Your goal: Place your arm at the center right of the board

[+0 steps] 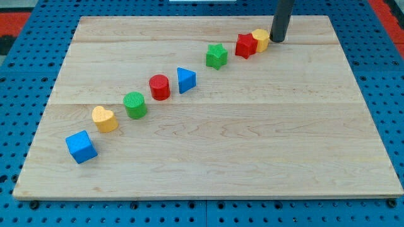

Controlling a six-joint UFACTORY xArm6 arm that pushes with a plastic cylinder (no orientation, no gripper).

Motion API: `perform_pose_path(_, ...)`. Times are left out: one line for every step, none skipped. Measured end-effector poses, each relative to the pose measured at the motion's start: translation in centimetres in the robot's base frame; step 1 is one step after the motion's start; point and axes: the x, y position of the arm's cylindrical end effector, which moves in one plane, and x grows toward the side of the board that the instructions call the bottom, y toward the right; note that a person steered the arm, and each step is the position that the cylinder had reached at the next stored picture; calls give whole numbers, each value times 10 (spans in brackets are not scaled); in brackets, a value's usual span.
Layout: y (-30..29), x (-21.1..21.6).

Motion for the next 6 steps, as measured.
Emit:
perform_pose_path(4, 18)
perform_pose_path(28, 43)
perform_pose_path(44, 89)
perform_pose_path(51, 116)
perform_pose_path(56, 117)
perform_pose_path(56, 117)
